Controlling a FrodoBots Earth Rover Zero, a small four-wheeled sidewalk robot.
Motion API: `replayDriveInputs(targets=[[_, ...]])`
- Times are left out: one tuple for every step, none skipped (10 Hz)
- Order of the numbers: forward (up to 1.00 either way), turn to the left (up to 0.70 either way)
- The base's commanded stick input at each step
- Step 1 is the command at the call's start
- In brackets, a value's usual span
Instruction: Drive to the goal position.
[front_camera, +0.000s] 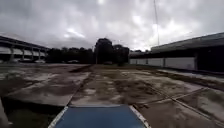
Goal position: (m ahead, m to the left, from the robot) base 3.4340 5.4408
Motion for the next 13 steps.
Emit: replayDriveInputs(targets=[[0.70, 0.00], [0.70, 0.00], [0.70, 0.00], [0.70, 0.00], [0.70, 0.00], [0.70, 0.00], [0.70, 0.00], [0.70, 0.00], [0.70, 0.00], [0.70, 0.00], [0.70, 0.00], [0.70, 0.00], [0.70, 0.00]])
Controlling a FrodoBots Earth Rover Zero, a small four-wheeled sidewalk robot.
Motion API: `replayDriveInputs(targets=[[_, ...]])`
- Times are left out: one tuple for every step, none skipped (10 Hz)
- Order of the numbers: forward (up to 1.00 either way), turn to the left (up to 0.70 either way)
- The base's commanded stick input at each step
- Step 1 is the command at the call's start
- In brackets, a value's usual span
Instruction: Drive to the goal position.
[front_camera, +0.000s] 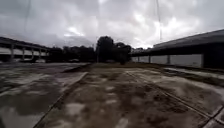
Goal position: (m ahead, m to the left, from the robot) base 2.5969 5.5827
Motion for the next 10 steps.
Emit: replayDriveInputs(targets=[[0.70, 0.00], [0.70, 0.00], [0.70, 0.00], [0.70, 0.16], [0.70, 0.35], [0.70, 0.35], [0.70, 0.35], [0.70, 0.35], [0.70, 0.35], [0.70, 0.35]])
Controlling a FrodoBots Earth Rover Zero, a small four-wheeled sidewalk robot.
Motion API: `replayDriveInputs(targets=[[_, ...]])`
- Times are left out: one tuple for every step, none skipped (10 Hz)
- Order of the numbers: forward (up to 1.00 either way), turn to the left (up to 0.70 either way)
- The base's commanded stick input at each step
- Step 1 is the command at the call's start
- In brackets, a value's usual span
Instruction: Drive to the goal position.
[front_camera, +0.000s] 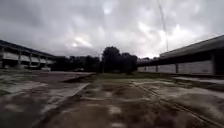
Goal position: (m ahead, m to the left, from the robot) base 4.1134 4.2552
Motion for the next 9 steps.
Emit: replayDriveInputs(targets=[[0.70, 0.35], [0.70, 0.35], [0.70, 0.35], [0.70, 0.19], [0.70, 0.00], [0.70, 0.00], [0.70, 0.00], [0.70, 0.00], [0.70, 0.00]])
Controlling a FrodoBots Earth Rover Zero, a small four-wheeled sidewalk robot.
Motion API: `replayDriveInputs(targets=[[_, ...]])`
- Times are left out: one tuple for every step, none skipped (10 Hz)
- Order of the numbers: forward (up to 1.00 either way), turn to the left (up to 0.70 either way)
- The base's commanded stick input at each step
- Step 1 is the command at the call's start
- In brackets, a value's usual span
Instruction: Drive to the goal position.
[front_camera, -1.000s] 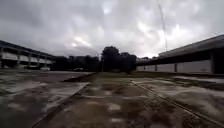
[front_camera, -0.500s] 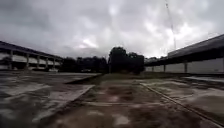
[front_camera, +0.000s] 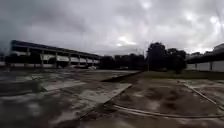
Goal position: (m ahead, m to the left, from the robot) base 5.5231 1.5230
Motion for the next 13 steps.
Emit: replayDriveInputs(targets=[[0.70, 0.00], [0.70, 0.00], [0.70, 0.00], [0.70, 0.00], [0.70, 0.00], [0.70, 0.00], [0.70, 0.00], [0.70, 0.00], [0.70, 0.00], [0.70, 0.00], [0.70, 0.00], [0.70, 0.00], [0.70, 0.00]])
